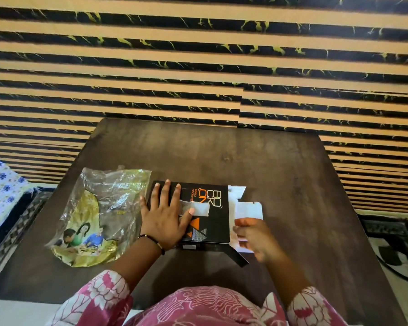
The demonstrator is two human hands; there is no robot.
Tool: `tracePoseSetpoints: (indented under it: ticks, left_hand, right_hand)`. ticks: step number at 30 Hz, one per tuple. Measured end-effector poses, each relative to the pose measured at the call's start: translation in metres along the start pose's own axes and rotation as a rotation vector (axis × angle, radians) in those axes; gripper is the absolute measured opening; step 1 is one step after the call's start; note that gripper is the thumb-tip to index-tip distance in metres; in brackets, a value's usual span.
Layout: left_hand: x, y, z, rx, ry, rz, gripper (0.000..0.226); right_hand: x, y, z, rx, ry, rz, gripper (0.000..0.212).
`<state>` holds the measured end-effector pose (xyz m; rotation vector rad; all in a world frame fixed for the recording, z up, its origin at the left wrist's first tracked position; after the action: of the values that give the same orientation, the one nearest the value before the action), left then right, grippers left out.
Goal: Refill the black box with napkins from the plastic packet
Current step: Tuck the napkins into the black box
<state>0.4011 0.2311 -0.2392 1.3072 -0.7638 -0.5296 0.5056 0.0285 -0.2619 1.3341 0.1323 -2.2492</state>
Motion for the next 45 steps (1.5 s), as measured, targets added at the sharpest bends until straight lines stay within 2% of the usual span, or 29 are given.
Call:
tracePoseSetpoints:
  ticks: [3, 5, 7, 11, 16, 19, 20, 22, 23, 24, 26, 28, 30, 32, 36, 39, 41, 45]
  left_hand:
    - [0.0, 0.001, 0.002, 0.001, -0.011, 0.021, 0.084]
    - [0.0, 0.002, 0.001, -0.004, -0.016, 0.033, 0.083]
    - [0.0, 0.003, 0.002, -0.004, -0.024, 0.048, 0.082]
    - [-0.002, 0.003, 0.001, -0.002, -0.04, 0.052, 0.079]
    - [-0.005, 0.002, 0.0, 0.01, -0.053, 0.057, 0.077]
    - [-0.005, 0.001, -0.001, 0.032, -0.06, 0.063, 0.074]
    - [-0.005, 0.0, -0.001, 0.033, -0.059, 0.062, 0.074]
    - [-0.003, 0.001, -0.002, 0.049, -0.055, 0.067, 0.074]
    - [-0.001, 0.003, -0.002, 0.054, -0.073, 0.08, 0.075]
    - [0.004, 0.007, -0.002, 0.036, -0.127, 0.096, 0.076]
    - [0.02, 0.014, 0.0, -0.054, -0.34, 0.086, 0.077]
    - [0.042, 0.02, 0.003, -0.131, -0.566, 0.028, 0.081]
    - [0.061, 0.017, 0.004, -0.177, -0.665, 0.003, 0.086]
    - [0.075, 0.005, 0.004, -0.197, -0.678, -0.009, 0.09]
    - [0.086, -0.013, 0.005, -0.137, -0.57, -0.024, 0.089]
    - [0.085, -0.017, 0.009, -0.103, -0.517, 0.04, 0.088]
    - [0.084, -0.016, 0.011, -0.107, -0.509, 0.072, 0.088]
    - [0.084, -0.013, 0.011, -0.11, -0.504, 0.019, 0.087]
  right_hand:
    - [-0.002, 0.003, -0.007, 0.082, -0.002, -0.017, 0.013]
    - [-0.005, 0.008, -0.009, 0.134, -0.071, -0.051, 0.014]
    - [-0.009, 0.004, -0.007, 0.073, -0.113, -0.077, 0.014]
    - [-0.015, -0.025, 0.004, -0.137, -0.079, -0.202, 0.023]
    - [-0.004, -0.018, 0.013, -0.14, -0.035, -0.261, 0.026]
    - [0.004, 0.008, 0.025, -0.238, 0.07, -0.216, 0.024]
    - [0.008, 0.018, 0.027, -0.286, 0.108, -0.186, 0.031]
    - [0.014, 0.034, 0.032, -0.382, 0.194, -0.015, 0.067]
    - [0.017, 0.037, 0.034, -0.397, 0.225, 0.117, 0.078]
    - [0.019, 0.038, 0.036, -0.393, 0.248, 0.269, 0.077]
    - [0.026, 0.033, 0.031, -0.317, 0.28, 0.485, 0.069]
    - [0.031, 0.028, 0.024, -0.111, 0.319, 0.527, 0.062]
    - [0.034, 0.025, 0.017, 0.059, 0.35, 0.483, 0.048]
    - [0.036, 0.019, 0.016, 0.129, 0.349, 0.476, 0.038]
    - [0.035, 0.006, 0.017, 0.159, 0.393, 0.544, 0.04]
    - [0.019, 0.007, 0.011, 0.228, 0.366, 0.416, 0.042]
    - [0.002, 0.01, 0.008, 0.27, 0.434, 0.366, 0.046]
    - [-0.027, 0.007, -0.002, 0.195, 0.518, 0.392, 0.058]
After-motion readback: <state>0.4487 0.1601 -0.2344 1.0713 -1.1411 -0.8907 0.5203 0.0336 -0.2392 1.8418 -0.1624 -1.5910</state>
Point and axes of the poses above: each hand's wrist, its own z-axis away from the middle knuckle, its own y-axis out of the back of the hand, x = y × z, the point moved 1 cm from there along -z, towards the middle knuckle, and after that the axes turned 13 degrees about y, right-handed, at the moved point
